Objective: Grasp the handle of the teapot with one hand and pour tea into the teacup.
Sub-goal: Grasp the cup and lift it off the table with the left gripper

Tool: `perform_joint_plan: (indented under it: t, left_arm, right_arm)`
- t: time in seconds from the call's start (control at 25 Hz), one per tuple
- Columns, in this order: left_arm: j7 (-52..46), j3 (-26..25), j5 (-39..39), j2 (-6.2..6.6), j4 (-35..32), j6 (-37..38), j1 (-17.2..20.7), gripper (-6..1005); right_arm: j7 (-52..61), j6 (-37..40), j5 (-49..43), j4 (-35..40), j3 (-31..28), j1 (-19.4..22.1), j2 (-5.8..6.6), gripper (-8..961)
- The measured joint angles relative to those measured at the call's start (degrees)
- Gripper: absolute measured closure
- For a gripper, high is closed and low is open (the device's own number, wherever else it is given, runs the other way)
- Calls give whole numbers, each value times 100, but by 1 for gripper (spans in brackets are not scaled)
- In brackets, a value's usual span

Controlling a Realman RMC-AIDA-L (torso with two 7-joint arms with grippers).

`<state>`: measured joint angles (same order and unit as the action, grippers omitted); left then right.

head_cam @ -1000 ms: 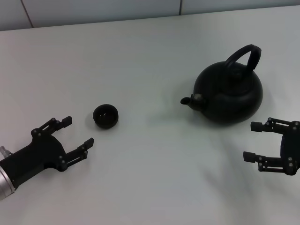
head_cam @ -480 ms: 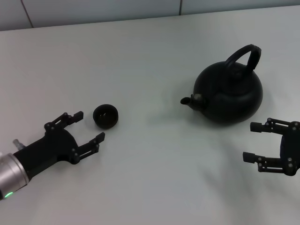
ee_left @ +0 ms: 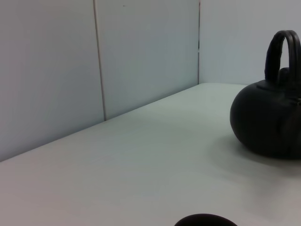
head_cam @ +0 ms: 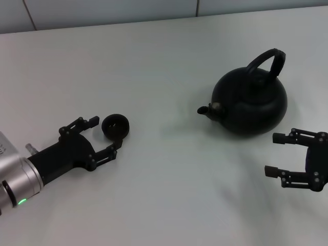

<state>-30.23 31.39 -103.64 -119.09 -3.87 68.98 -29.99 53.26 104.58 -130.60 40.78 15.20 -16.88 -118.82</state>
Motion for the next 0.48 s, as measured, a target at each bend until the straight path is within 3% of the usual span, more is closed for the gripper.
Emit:
perform_joint_plan:
  t: [0.48]
  left_arm:
    - [9,-46,3,-7,163,-349,-256,184]
  right_arm:
    - [6,1,15,-1,-9,-40,0,170]
